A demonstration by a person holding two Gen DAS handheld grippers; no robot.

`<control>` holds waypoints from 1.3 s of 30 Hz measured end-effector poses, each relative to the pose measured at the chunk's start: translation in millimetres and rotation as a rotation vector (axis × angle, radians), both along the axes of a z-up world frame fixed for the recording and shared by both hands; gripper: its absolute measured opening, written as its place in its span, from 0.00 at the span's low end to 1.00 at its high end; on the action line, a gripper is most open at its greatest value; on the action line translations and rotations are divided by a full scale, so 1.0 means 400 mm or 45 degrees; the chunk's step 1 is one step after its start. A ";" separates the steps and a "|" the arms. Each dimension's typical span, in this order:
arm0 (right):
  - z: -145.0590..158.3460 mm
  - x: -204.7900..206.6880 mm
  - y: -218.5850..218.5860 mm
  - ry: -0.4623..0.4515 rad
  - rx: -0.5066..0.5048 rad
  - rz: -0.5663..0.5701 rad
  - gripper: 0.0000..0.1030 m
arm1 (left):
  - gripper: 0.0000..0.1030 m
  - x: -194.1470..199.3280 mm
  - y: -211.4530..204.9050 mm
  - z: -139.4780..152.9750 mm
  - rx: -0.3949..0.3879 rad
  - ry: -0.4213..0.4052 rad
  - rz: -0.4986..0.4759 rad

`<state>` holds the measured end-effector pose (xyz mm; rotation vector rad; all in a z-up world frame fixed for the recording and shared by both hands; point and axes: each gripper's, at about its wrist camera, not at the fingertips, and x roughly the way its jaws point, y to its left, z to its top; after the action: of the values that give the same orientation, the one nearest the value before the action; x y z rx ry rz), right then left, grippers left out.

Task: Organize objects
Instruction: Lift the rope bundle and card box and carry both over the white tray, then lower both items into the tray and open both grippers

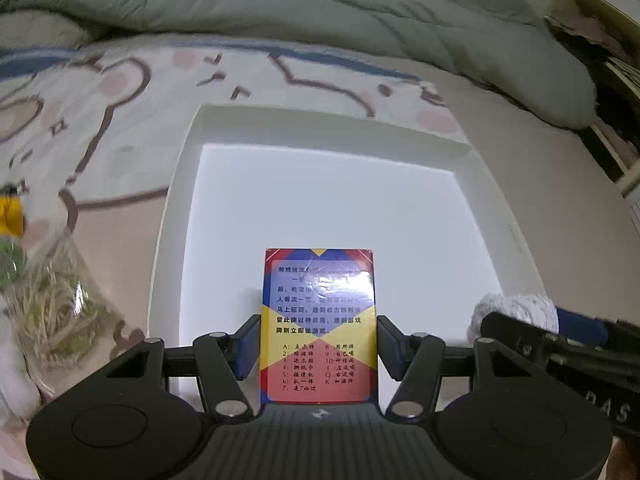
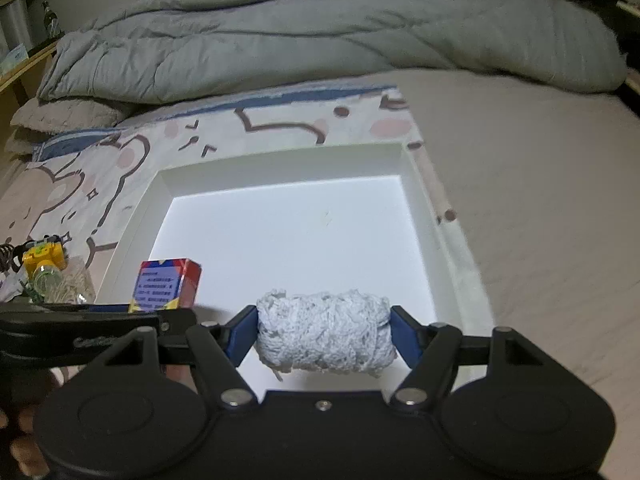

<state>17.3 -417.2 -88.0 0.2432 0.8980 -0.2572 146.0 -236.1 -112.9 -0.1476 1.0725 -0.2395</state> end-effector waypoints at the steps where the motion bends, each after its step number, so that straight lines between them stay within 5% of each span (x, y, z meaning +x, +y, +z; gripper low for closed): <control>1: -0.006 0.004 0.002 0.013 0.012 0.008 0.69 | 0.58 0.001 0.001 -0.009 -0.005 0.017 0.007; 11: -0.043 0.022 0.045 0.132 0.029 0.089 0.69 | 0.58 0.011 0.009 -0.047 -0.012 0.082 0.054; 17: -0.048 0.023 0.033 0.116 0.158 0.055 0.73 | 0.60 0.022 0.021 -0.059 -0.057 0.130 0.078; 22: -0.045 0.015 0.028 0.105 0.194 0.044 0.80 | 0.61 0.027 0.028 -0.043 -0.072 0.107 0.056; 35: -0.013 -0.001 0.025 0.085 0.144 -0.020 0.80 | 0.61 0.017 0.061 0.005 -0.014 0.058 0.001; 39: 0.012 -0.014 0.029 0.049 0.143 -0.045 0.80 | 0.68 0.001 0.076 0.032 0.036 0.028 -0.041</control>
<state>11.8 -405.5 -83.3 0.3594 0.9481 -0.2448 146.2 -205.7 -100.1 -0.1083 1.1002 -0.2522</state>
